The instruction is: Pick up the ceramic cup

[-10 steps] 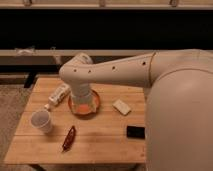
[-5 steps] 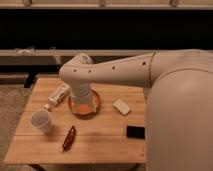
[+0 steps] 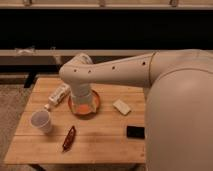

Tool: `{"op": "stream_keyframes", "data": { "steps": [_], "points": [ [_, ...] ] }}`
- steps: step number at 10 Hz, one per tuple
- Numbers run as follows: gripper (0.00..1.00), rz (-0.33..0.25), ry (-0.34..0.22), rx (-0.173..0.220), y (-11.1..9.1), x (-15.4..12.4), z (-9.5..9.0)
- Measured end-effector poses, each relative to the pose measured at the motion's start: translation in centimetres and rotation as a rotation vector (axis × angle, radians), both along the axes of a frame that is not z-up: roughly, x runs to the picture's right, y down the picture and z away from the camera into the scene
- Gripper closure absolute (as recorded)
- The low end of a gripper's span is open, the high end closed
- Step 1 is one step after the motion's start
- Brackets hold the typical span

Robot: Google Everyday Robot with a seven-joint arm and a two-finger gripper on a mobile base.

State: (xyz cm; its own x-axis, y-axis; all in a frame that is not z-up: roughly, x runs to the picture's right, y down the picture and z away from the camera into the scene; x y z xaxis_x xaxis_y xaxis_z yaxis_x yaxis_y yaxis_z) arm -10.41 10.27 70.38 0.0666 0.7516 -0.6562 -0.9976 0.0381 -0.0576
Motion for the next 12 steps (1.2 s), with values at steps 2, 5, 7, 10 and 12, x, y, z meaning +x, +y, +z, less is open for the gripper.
{"op": "stream_keyframes", "data": {
  "steps": [2, 5, 7, 10, 12],
  "points": [
    [0.35, -0.026, -0.022, 0.012, -0.1, -1.0, -0.2],
    [0.35, -0.064, -0.107, 0.030, -0.7, -6.6, -0.5],
    [0.35, -0.095, -0.162, 0.032, -0.5, -10.7, -0.8],
    [0.35, -0.145, -0.215, 0.034, 0.4, -15.1, -0.8],
    [0.35, -0.176, -0.234, 0.033, 1.4, -16.6, -0.5]
  ]
}}
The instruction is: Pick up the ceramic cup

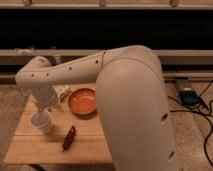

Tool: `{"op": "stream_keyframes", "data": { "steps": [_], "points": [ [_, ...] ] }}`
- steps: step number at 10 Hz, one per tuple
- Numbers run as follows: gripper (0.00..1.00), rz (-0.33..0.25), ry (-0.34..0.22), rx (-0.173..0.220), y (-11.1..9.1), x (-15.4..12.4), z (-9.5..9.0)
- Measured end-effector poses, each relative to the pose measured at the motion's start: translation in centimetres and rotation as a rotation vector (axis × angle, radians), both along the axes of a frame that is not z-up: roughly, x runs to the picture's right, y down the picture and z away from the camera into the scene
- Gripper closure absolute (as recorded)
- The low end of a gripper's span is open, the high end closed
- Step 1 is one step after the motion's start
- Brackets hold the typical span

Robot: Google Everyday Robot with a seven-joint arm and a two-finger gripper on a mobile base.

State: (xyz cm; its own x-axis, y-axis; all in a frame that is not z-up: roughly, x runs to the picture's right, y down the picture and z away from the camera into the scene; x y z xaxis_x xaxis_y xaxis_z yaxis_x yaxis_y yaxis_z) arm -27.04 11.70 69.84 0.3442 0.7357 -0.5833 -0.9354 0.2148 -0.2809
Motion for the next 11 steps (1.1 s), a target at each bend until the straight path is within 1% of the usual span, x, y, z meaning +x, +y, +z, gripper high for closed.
{"op": "stream_keyframes", "data": {
  "steps": [1, 3, 5, 6, 10, 11],
  "points": [
    [0.35, -0.016, -0.007, 0.000, 0.7, -0.8, 0.4],
    [0.35, -0.037, -0.023, -0.014, 2.2, -2.5, 1.0],
    [0.35, -0.050, -0.021, -0.016, 2.6, -2.9, 1.5],
    [0.35, -0.052, -0.023, -0.019, 2.7, -3.2, 1.7],
    [0.35, -0.031, -0.008, -0.038, 3.1, -3.3, 3.6],
    [0.35, -0.025, -0.001, -0.044, 3.4, -3.3, 4.4]
  ]
}}
